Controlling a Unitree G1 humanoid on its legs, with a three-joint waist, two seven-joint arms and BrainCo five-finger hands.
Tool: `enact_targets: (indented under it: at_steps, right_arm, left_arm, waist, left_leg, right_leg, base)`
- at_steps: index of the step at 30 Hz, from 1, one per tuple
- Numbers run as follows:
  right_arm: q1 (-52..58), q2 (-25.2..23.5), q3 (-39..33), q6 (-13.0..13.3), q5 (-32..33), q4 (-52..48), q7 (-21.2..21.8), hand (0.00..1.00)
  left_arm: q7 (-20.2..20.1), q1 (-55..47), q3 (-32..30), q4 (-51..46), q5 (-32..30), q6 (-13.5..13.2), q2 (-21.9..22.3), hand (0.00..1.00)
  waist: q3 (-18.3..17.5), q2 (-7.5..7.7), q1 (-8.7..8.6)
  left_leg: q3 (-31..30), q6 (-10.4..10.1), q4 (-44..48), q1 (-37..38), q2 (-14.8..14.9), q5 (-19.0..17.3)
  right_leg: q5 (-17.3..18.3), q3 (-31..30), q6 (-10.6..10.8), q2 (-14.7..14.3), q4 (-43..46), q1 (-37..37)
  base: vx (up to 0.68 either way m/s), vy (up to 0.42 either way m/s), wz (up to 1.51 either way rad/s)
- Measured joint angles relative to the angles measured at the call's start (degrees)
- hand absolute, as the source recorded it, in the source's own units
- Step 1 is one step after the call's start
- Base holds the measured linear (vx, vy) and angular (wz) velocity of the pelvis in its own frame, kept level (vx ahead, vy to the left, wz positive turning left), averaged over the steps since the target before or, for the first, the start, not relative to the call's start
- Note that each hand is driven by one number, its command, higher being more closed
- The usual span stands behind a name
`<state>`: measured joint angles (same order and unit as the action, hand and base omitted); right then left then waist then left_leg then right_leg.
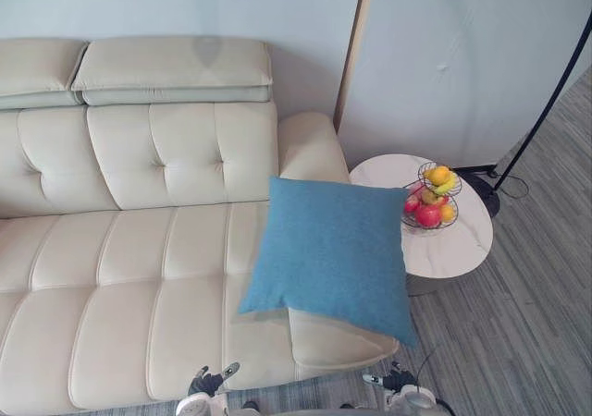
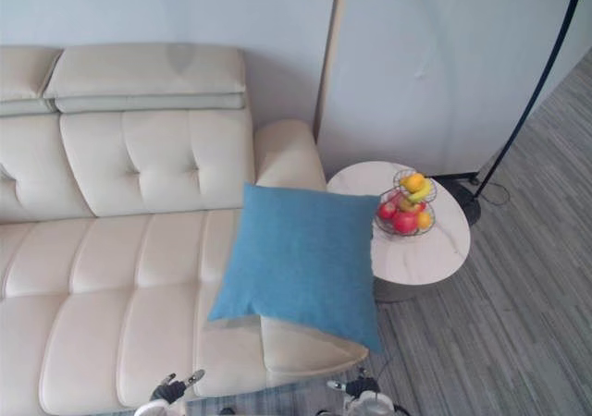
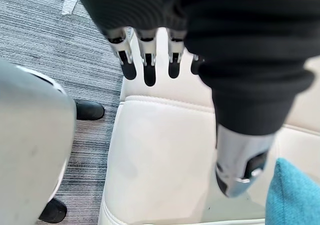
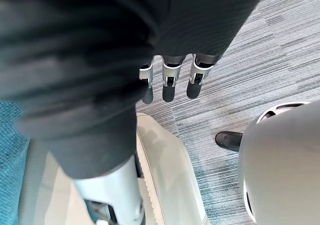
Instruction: Pick up cushions and gather them together orderly.
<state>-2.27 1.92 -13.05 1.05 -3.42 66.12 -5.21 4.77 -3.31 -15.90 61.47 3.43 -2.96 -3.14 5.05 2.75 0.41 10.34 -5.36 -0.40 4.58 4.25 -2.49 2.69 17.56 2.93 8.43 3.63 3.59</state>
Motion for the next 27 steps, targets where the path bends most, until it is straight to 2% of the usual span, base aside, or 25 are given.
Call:
enact_targets:
  at_steps: [6, 13, 19, 25, 27]
  right_arm:
    - [-0.08, -0.12, 0.0, 0.0, 0.02, 0.02, -0.39, 0.0]
    - [-0.14, -0.15, -0.18, -0.03, 0.08, -0.7, -0.98, 0.0]
    - [-1.31, 2.18, -0.26, -0.12, 1.31, -9.47, -1.65, 0.0]
    - [-5.24, 4.32, -0.31, -0.12, 3.57, -16.52, -1.66, 0.0]
    - [-6.3, 4.34, -0.34, -0.07, 4.46, -18.5, -1.71, 0.0]
  left_arm:
    - [0.04, -0.37, -1.17, 0.11, 0.15, 0.29, 0.53, 0.0]
    - [0.05, -0.3, -1.23, -0.18, 0.34, 0.45, 0.45, 0.0]
    - [0.03, -0.12, -1.19, -5.2, 1.94, 0.77, 0.18, 0.0]
    - [0.04, -0.1, -1.39, -11.45, 3.67, 0.81, -2.52, 0.0]
    - [0.05, 0.44, -2.9, -13.85, 4.3, 0.79, -2.93, 0.0]
  waist:
    - [0.08, -0.6, -0.01]
    - [0.15, -0.64, -0.18]
    - [0.21, -1.58, -0.44]
    - [0.33, -2.02, -0.38]
    - [0.32, -2.13, -0.23]
  left_leg:
    - [1.33, 0.15, -3.27, 0.72, 0.66, 0.14]
    - [2.54, 0.75, -5.59, 1.38, -0.19, 1.72]
    - [3.41, 1.04, -5.91, -0.55, -0.55, 2.98]
    - [4.28, 0.56, -5.91, -1.3, -0.8, 2.5]
    - [4.27, 0.85, -5.88, -2.28, -0.95, 2.67]
  right_leg:
    - [-0.54, -2.64, 0.51, -1.32, -0.93, -1.72]
    - [-1.81, -5.47, 0.65, -1.24, -2.14, -2.68]
    - [-1.91, -7.56, 1.27, -1.26, -3.15, -4.99]
    - [-2.61, -9.39, 1.31, -1.47, -4.76, -5.58]
    - [-3.85, -9.43, 1.08, -1.46, -5.69, -5.96]
  base:
    - [-0.06, -0.016, -0.19]
    - [-0.13, -0.007, -0.14]
    - [-0.13, -0.026, -0.12]
    - [-0.01, 0.001, -0.08]
    - [0.06, 0.003, -0.01]
